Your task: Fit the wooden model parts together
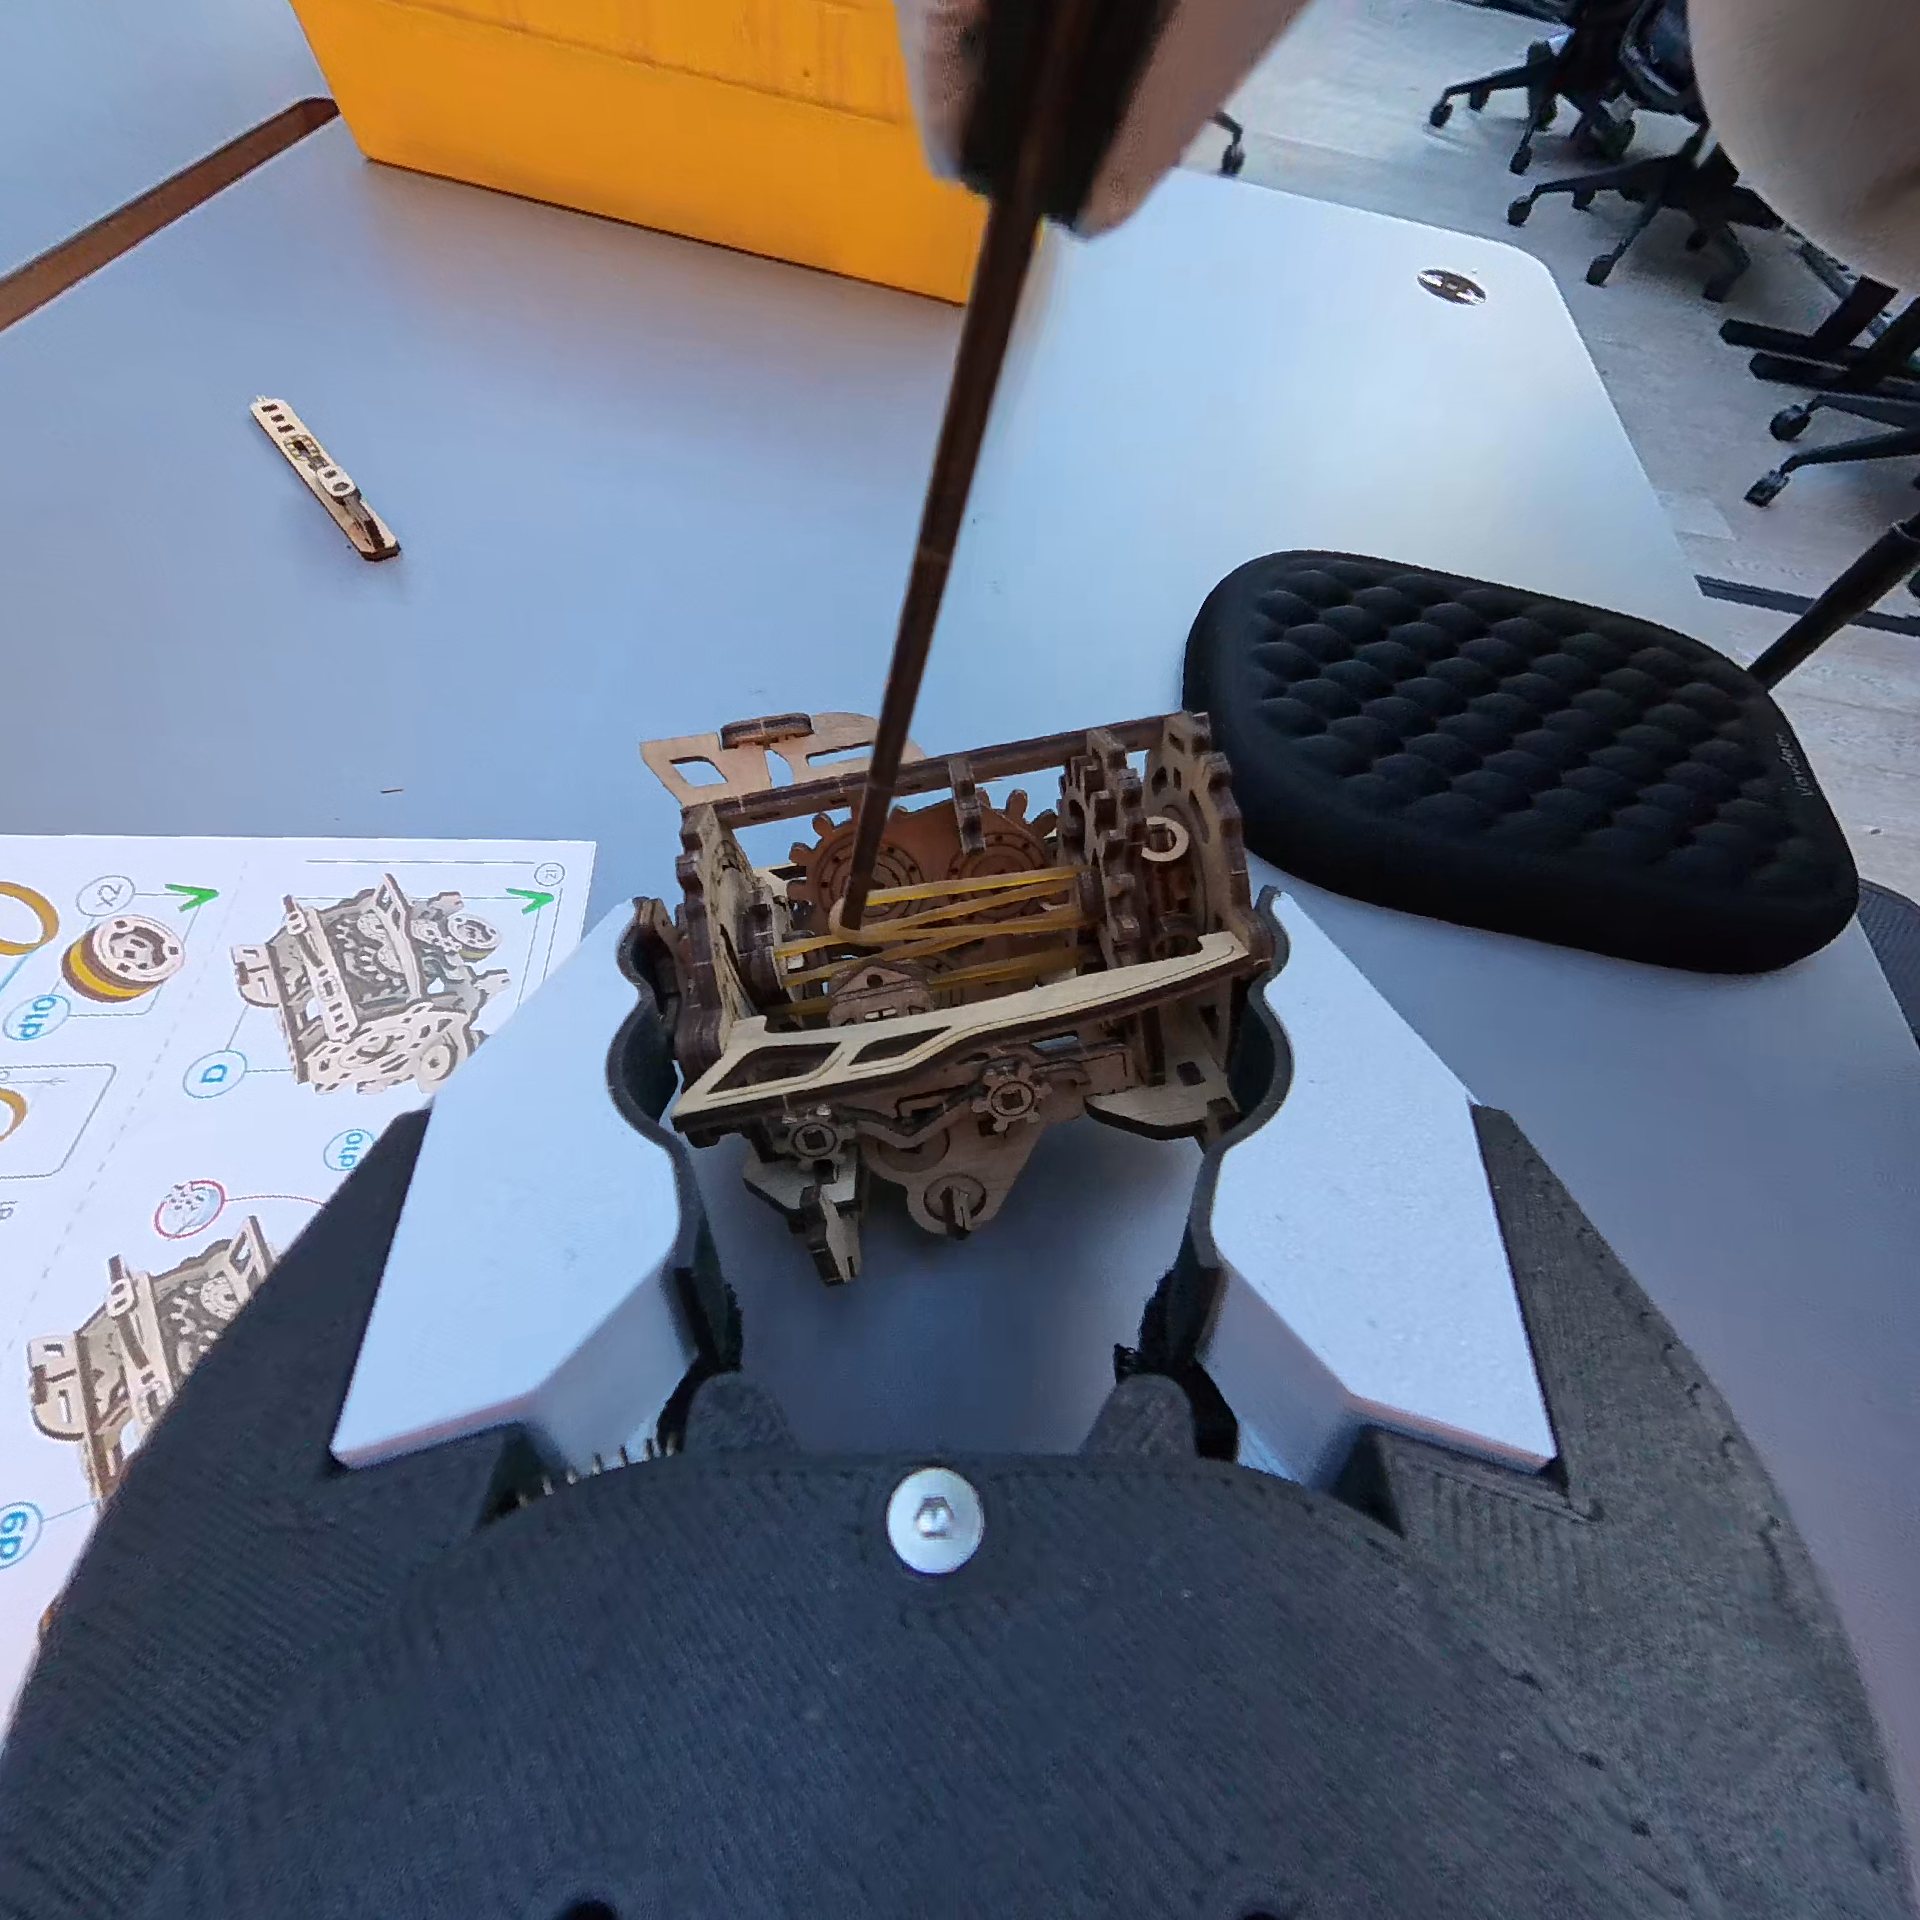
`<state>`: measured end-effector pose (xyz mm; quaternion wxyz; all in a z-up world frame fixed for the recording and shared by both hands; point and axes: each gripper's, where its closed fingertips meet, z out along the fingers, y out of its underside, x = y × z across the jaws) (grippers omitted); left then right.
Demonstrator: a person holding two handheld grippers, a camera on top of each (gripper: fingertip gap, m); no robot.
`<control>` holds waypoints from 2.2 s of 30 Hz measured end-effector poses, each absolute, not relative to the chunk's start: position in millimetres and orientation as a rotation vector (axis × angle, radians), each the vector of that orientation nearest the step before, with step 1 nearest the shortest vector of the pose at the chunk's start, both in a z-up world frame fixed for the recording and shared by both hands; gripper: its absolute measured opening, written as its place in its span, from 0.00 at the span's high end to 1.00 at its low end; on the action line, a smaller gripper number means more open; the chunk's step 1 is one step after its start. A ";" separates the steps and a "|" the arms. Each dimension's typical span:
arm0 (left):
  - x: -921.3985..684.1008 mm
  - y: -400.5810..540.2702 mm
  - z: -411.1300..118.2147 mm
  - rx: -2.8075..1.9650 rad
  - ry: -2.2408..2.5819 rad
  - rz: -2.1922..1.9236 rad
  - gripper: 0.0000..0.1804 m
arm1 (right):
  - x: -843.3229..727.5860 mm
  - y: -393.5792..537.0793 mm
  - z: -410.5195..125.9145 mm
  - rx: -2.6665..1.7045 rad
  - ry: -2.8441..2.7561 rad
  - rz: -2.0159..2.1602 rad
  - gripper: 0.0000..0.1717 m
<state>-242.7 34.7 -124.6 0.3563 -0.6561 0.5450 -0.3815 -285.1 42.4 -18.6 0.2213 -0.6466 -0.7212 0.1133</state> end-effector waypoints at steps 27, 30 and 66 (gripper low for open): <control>-237.9 34.3 -123.8 -1.673 1.421 -0.982 0.40 | -278.3 64.3 -23.0 -1.830 -1.929 0.389 0.99; -237.1 34.1 -123.7 -1.670 1.425 -0.981 0.40 | -278.7 64.7 -22.7 -1.821 -1.922 0.393 0.99; -234.8 34.9 -122.5 -1.676 1.417 -1.019 0.40 | -252.3 64.0 -26.9 -1.632 -1.666 0.517 0.99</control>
